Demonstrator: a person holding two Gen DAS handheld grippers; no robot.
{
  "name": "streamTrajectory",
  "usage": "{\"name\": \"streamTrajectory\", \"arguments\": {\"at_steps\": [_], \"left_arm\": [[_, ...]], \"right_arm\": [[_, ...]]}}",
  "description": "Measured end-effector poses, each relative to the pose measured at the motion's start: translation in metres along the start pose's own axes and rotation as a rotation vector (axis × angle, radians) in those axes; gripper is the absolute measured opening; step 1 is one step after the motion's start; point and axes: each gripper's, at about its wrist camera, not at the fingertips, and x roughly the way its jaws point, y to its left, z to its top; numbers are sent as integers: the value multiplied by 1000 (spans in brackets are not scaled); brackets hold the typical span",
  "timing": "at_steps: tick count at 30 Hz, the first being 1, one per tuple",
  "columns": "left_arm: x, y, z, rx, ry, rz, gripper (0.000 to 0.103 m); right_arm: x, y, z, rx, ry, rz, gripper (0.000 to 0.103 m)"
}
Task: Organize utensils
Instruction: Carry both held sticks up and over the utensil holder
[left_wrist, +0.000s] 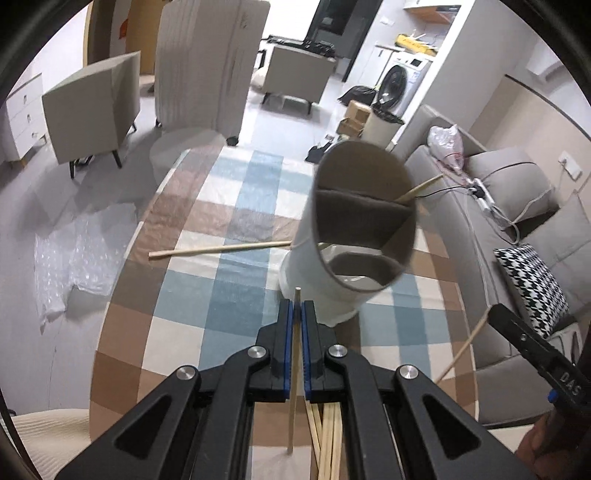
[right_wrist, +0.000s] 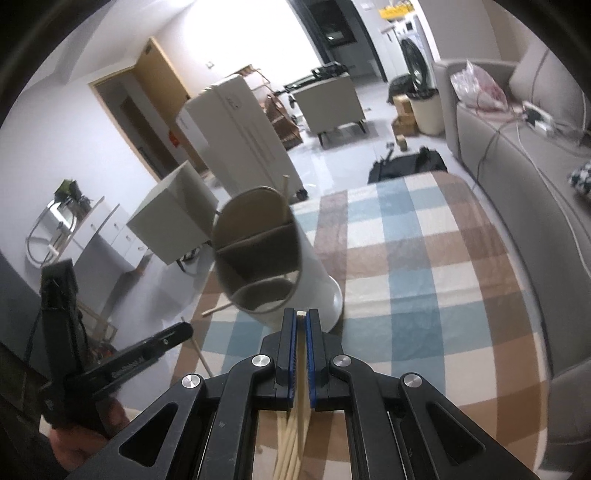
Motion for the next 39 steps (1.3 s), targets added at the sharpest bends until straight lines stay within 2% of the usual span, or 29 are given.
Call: {"name": "streamTrajectory", "arguments": {"at_steps": [7,22,30,39], "left_arm": [[-12,-5,5,83,-30,-14,0],[-50,-22,4,183,-82,-29,0],[-75,-16,36,128,-73,-56,0],[-99,-29,91,132,-152,-98,0]], "right_arm": [[-24,22,-6,-81,-57,-18,4],[-63,29,-10,-64,-137,-32,4],[-80,44,21,-89,-210,-13,4],[-85,61,84,-103,-287,18,4]]}}
